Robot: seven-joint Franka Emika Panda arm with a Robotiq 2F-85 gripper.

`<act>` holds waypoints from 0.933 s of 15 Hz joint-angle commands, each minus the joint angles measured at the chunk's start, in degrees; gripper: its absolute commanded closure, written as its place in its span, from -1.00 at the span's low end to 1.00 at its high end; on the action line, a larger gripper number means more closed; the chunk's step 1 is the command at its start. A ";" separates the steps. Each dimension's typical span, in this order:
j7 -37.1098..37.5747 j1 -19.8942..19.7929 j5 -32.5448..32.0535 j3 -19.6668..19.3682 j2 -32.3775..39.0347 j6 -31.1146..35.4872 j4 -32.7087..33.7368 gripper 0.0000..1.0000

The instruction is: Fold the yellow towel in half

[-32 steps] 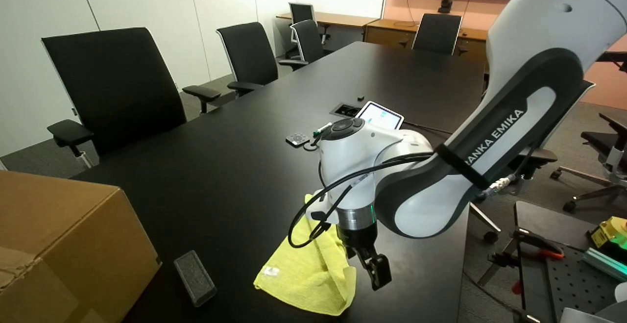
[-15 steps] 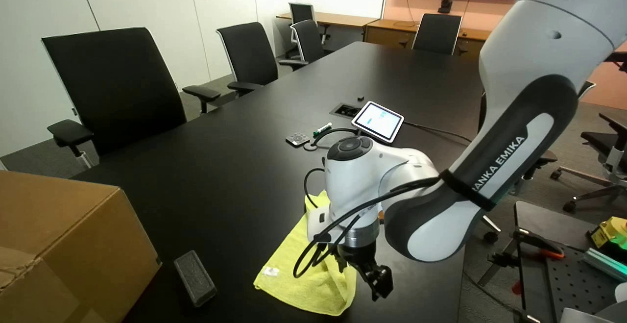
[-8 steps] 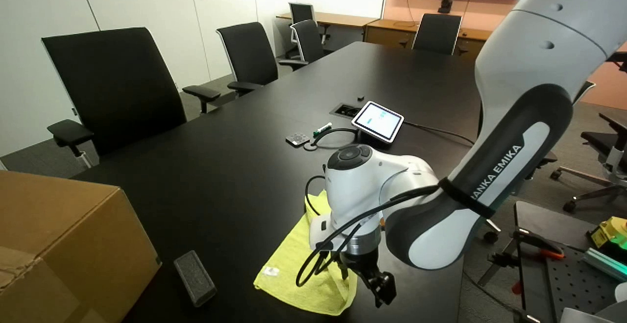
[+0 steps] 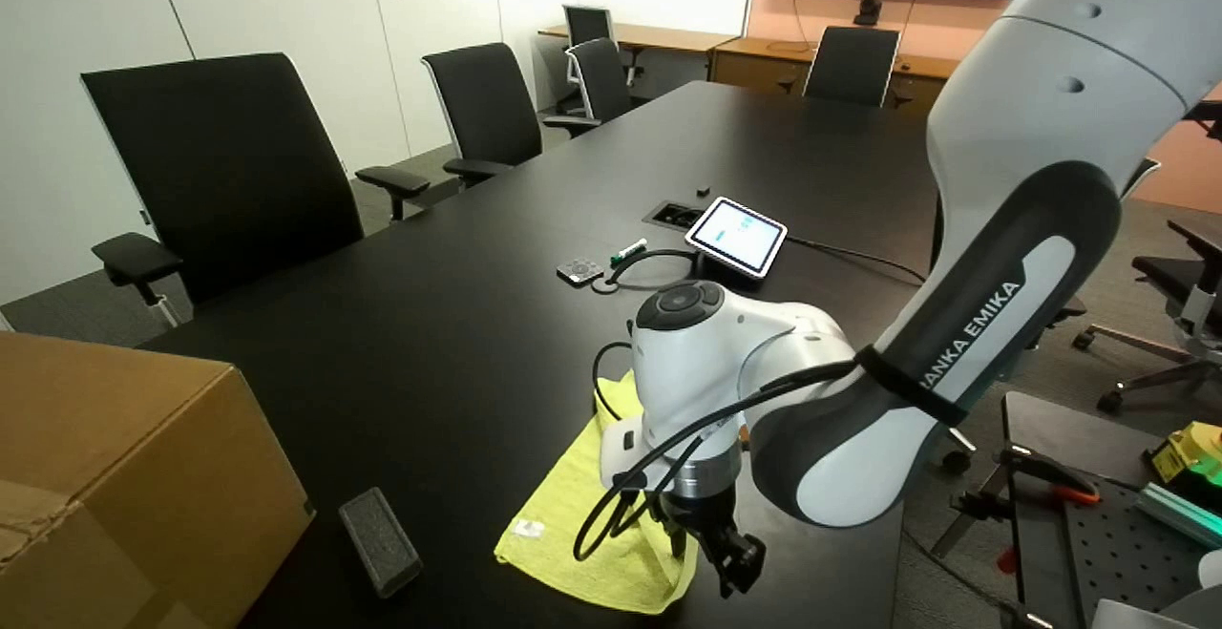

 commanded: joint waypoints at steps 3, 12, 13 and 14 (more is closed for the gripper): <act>1.80 0.45 0.05 -0.02 -2.19 -1.24 -0.07 0.46; 3.75 1.46 -1.12 -1.14 -4.85 -3.27 0.51 0.99; 4.02 1.62 -1.25 -1.29 -4.94 -3.39 0.63 0.99; 4.39 1.90 -1.58 -1.57 -4.91 -3.53 0.94 0.99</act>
